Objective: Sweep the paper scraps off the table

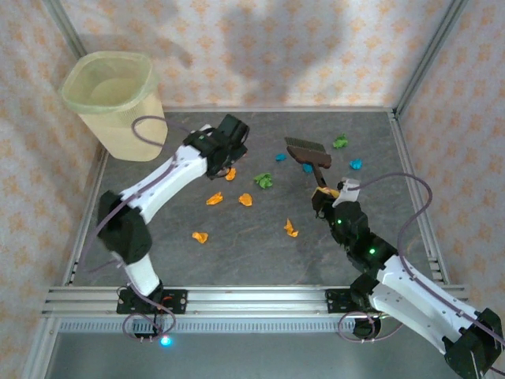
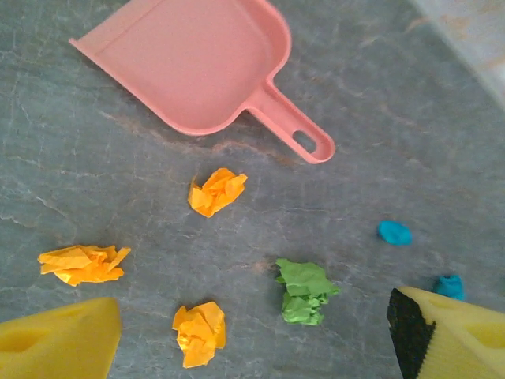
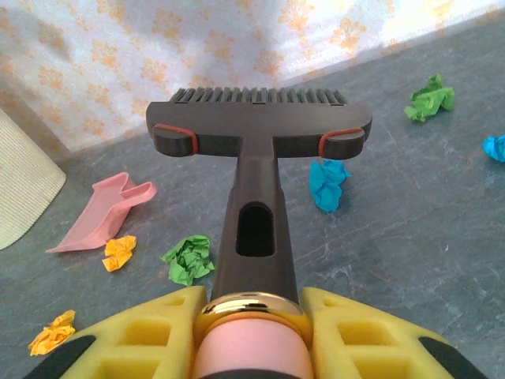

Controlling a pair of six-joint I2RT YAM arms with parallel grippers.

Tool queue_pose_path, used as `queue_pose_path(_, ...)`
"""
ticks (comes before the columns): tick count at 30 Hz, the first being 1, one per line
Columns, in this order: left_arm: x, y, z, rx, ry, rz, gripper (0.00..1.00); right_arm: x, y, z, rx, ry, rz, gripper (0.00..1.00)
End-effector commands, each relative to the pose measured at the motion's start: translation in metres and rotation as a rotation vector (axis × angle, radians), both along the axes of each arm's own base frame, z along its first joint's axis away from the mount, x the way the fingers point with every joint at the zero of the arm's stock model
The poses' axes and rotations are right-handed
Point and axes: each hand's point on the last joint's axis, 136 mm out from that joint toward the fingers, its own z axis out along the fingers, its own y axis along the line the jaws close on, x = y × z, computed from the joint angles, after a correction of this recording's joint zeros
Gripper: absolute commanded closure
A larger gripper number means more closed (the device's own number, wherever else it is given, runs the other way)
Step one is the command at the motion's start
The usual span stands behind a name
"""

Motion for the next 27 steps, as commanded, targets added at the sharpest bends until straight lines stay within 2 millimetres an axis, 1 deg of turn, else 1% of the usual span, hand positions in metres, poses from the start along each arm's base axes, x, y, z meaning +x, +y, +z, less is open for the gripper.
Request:
queue_pose_path(1,0.0,0.003,-0.018,0.1,0.145,-0.001,0.11,0.002,-0.01,0.023,0.018,-0.11,-0.045,1.0)
queue_pose_path(4,0.022,-0.004,-0.029,0.125,0.158,0.024,0.08,-0.001,-0.013,0.023,0.031,-0.129,-0.051,1.0)
queue_pose_path(5,0.027,-0.004,-0.033,0.13,0.164,0.04,0.04,-0.002,-0.014,0.023,0.031,-0.131,-0.053,1.0)
queue_pose_path(6,0.031,-0.003,-0.036,0.141,0.172,0.069,0.02,-0.002,-0.015,0.023,0.031,-0.134,-0.056,1.0)
queue_pose_path(10,0.052,-0.003,-0.052,0.148,0.178,0.136,0.02,-0.003,-0.016,0.024,0.026,-0.136,-0.062,1.0)
queue_pose_path(15,0.077,-0.017,-0.07,0.085,0.165,0.158,0.03,-0.003,-0.015,0.024,0.036,-0.139,-0.055,1.0)
queue_pose_path(18,0.088,-0.019,-0.078,0.069,0.148,0.183,0.03,-0.003,-0.014,0.023,0.036,-0.138,-0.05,1.0)
queue_pose_path(23,0.097,-0.014,-0.098,0.034,0.154,0.259,0.03,-0.003,-0.014,0.022,0.039,-0.137,-0.048,1.0)
queue_pose_path(27,0.107,-0.018,-0.109,-0.011,0.135,0.287,0.04,-0.003,-0.013,0.022,0.042,-0.138,-0.045,1.0)
